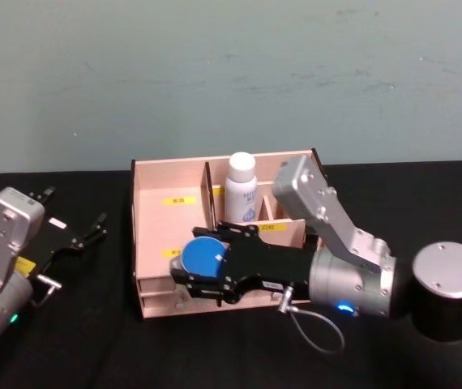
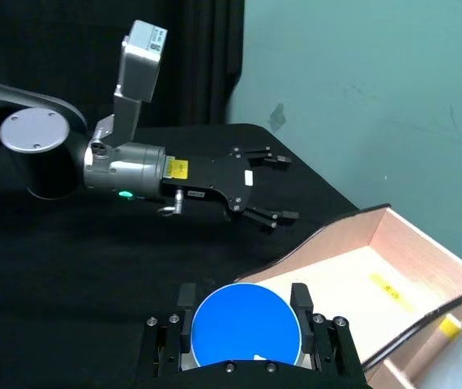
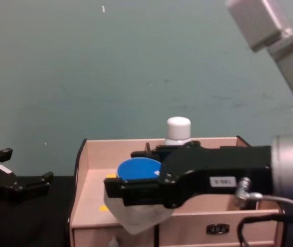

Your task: Pick up the facial cleanser and watermelon frost from the table and place them into the tiered storage box.

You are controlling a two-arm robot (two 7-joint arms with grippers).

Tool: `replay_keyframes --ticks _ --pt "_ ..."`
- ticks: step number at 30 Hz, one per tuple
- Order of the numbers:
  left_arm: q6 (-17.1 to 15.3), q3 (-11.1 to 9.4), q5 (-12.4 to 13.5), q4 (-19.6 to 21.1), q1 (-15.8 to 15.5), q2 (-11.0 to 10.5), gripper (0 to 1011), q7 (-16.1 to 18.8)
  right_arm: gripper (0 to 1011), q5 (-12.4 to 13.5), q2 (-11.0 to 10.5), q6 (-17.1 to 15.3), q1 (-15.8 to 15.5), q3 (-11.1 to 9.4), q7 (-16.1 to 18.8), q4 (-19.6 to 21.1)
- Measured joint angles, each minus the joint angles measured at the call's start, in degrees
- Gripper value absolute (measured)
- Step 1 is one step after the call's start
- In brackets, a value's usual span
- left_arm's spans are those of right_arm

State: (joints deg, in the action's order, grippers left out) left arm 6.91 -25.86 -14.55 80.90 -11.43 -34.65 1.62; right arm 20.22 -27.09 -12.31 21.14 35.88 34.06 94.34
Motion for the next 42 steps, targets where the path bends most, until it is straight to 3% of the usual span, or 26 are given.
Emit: replay_keyframes --ticks 12,27,42 --pt "0.0 0.0 0.0 0.0 0.0 0.0 1010 0.0 718 -2.4 3.8 2.2 5.7 2.1 -0.6 -7.6" --pt "0.0 0.0 0.0 0.0 0.0 0.0 1010 0.0 718 -4.1 7.2 4.2 8.6 3.2 -0.1 -13.7" --pt "0.0 0.0 0.0 0.0 0.0 0.0 1009 0.0 718 -6.0 9.1 4.8 10.1 3.7 -0.4 -17.0"
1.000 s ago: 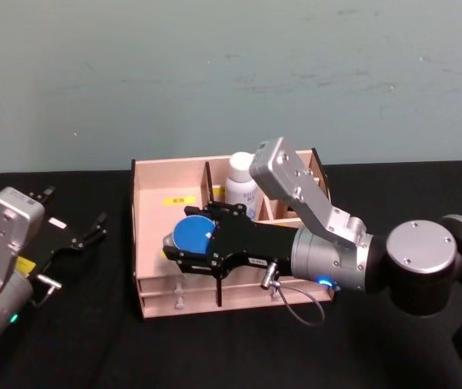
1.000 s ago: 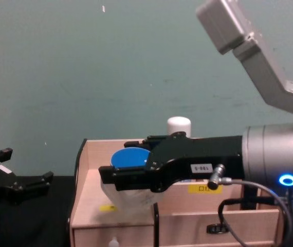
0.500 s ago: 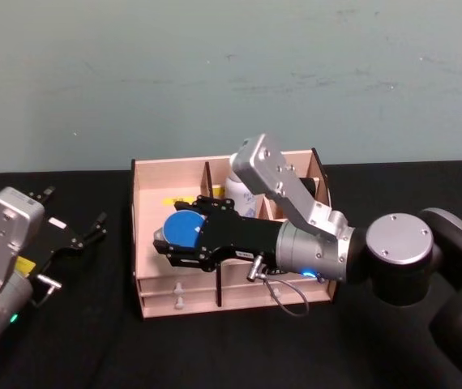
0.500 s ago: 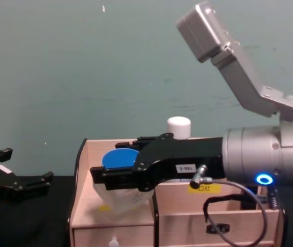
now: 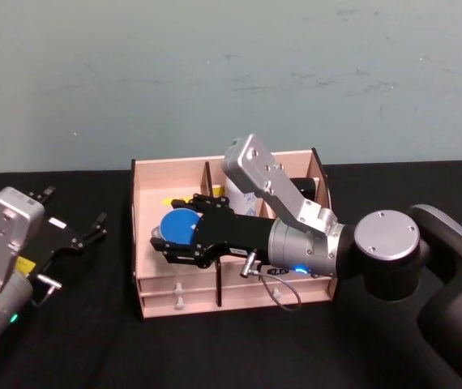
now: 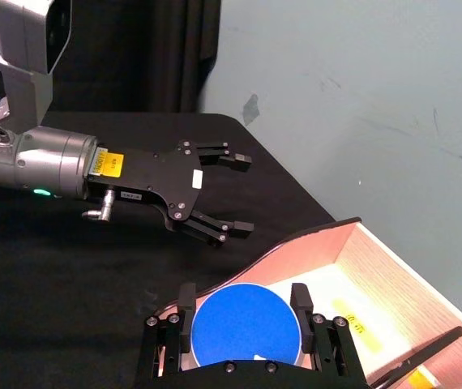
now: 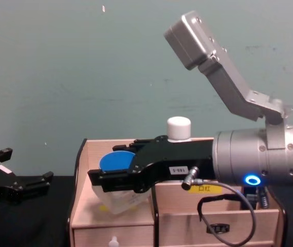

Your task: Pick up the facial cleanser and watermelon frost from the table and place them into the tiered storage box.

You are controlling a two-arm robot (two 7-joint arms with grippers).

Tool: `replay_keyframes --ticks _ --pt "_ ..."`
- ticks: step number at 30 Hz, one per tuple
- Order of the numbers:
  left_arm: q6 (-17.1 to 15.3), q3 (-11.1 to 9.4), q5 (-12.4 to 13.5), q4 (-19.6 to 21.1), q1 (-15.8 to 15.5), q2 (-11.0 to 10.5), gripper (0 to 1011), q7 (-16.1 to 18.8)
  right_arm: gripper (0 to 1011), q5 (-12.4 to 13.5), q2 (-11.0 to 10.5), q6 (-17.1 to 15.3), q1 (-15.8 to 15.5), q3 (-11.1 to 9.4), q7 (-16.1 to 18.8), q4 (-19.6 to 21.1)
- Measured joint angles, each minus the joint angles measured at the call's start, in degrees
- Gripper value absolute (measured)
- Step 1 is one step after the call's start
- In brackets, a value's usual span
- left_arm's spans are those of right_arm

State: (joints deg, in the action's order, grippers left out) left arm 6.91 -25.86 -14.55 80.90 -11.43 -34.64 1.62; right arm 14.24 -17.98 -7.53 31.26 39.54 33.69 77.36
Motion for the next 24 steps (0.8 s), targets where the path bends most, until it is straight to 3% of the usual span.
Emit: replay_keyframes --ticks 24 --pt "0.0 0.0 0.0 0.0 0.0 0.0 1010 0.0 718 -1.3 1.8 0.1 1.0 0.1 0.4 -3.5"
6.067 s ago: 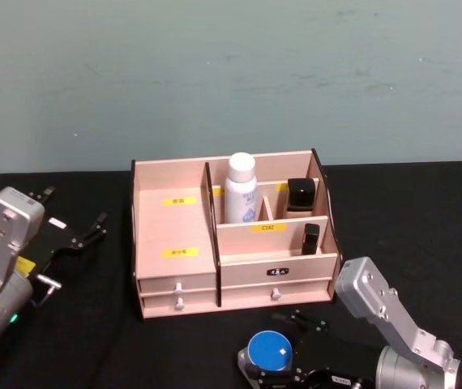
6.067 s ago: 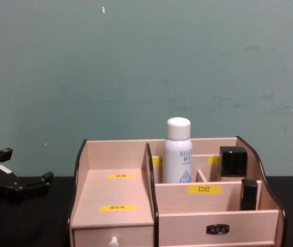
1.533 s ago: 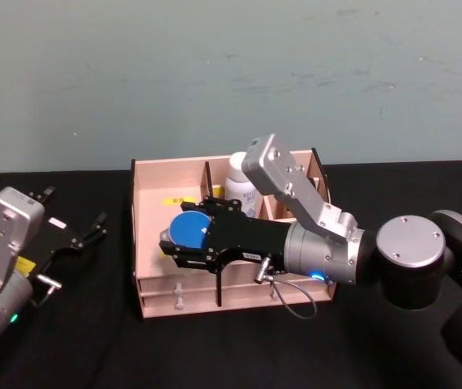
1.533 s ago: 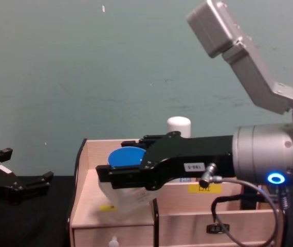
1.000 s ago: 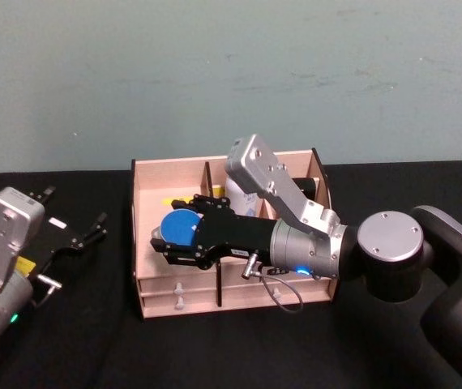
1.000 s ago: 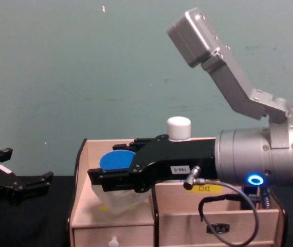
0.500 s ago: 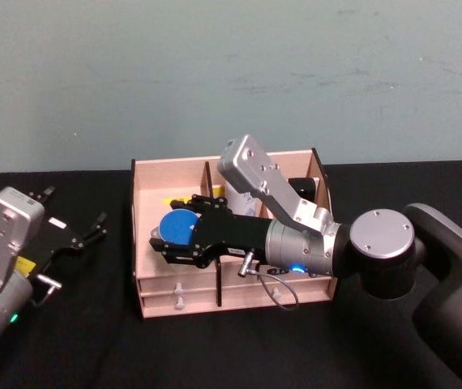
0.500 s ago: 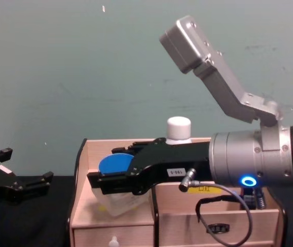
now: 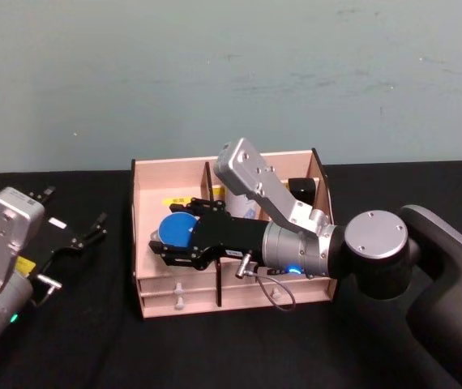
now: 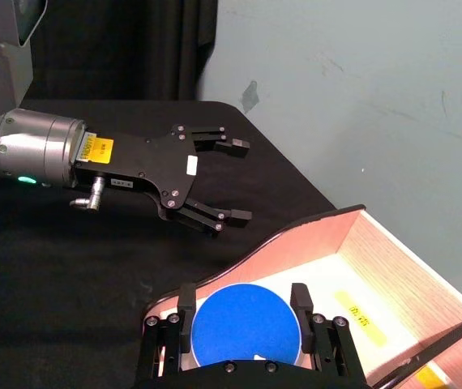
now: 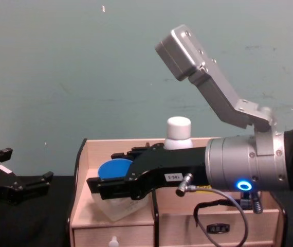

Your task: Pick up the facial cleanser and watermelon frost from the table and place them into the tiered storage box.

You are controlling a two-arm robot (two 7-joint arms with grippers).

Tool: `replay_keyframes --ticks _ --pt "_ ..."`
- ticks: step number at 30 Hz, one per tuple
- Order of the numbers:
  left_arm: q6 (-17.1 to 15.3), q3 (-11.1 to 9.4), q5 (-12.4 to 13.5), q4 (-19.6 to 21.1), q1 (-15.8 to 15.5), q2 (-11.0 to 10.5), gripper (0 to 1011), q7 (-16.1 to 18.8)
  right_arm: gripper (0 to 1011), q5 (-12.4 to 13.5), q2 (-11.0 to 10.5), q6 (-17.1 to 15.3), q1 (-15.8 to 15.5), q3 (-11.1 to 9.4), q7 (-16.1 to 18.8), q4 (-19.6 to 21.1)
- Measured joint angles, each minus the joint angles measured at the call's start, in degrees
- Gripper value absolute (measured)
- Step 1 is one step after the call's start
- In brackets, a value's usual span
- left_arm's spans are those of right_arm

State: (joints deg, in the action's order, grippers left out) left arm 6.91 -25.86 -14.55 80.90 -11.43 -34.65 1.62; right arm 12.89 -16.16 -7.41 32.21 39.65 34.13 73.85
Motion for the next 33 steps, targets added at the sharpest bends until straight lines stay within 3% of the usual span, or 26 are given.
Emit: replay_keyframes --ticks 14,26,33 --pt "0.0 0.0 0.0 0.0 0.0 0.0 1010 0.0 721 -0.2 0.2 0.0 0.0 0.0 0.0 -0.2" --pt "0.0 0.0 0.0 0.0 0.0 0.0 1010 0.0 1002 -0.2 0.1 0.0 0.0 0.0 0.1 -0.1" --pt "0.0 0.0 0.0 0.0 0.0 0.0 1010 0.0 1002 0.0 0.1 0.6 -0.4 -0.6 -0.2 0.2"
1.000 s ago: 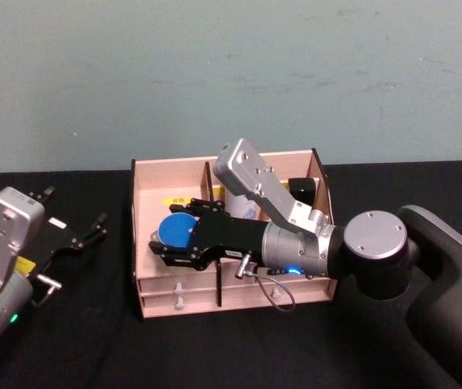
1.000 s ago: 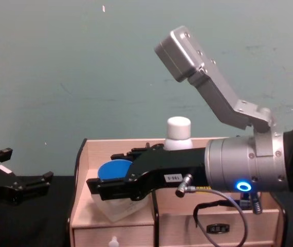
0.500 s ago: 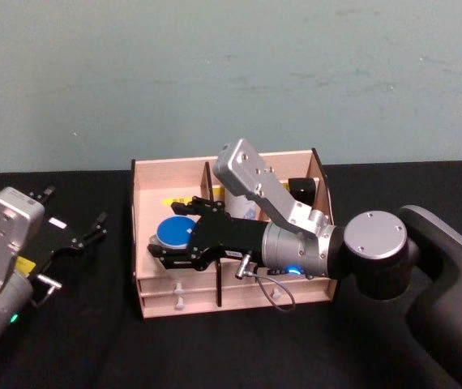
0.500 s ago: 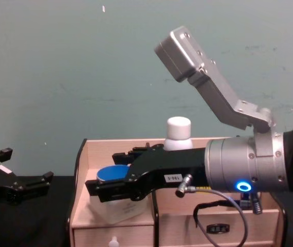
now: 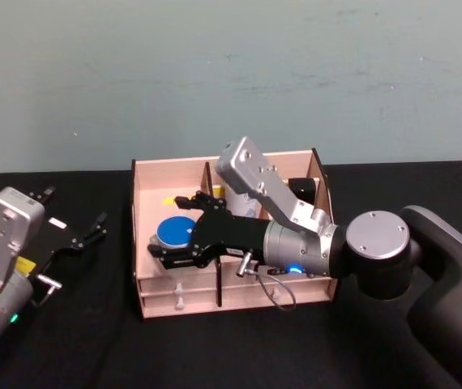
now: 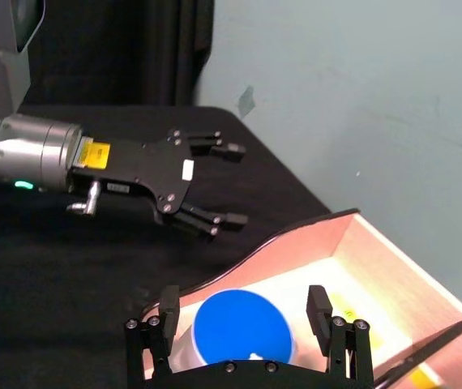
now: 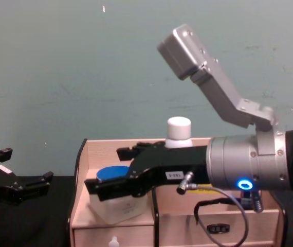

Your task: Pick up the facial cleanser and watermelon frost from the table and place them into the tiered storage box.

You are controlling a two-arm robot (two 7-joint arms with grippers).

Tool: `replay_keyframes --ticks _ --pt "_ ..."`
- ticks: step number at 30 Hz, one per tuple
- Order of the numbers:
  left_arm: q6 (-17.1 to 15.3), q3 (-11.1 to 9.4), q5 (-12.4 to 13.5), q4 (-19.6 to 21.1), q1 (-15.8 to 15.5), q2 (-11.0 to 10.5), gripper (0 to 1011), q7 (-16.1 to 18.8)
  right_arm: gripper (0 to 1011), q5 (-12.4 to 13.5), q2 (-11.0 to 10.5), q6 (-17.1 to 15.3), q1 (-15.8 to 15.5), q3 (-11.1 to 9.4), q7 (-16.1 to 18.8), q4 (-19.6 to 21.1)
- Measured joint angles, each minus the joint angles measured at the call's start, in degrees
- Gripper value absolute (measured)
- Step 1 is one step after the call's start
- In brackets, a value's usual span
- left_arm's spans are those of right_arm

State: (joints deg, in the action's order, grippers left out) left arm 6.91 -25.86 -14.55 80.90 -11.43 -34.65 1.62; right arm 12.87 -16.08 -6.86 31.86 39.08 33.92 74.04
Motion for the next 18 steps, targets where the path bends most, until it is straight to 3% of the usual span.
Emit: replay_keyframes --ticks 11,18 --pt "0.0 0.0 0.0 0.0 0.0 0.0 1010 0.0 1002 1.0 -1.4 0.6 -1.0 -1.9 -0.5 4.6" --pt "0.0 0.0 0.0 0.0 0.0 0.0 1010 0.0 1002 2.5 -4.9 -1.5 -5.5 -5.3 -4.2 14.5"
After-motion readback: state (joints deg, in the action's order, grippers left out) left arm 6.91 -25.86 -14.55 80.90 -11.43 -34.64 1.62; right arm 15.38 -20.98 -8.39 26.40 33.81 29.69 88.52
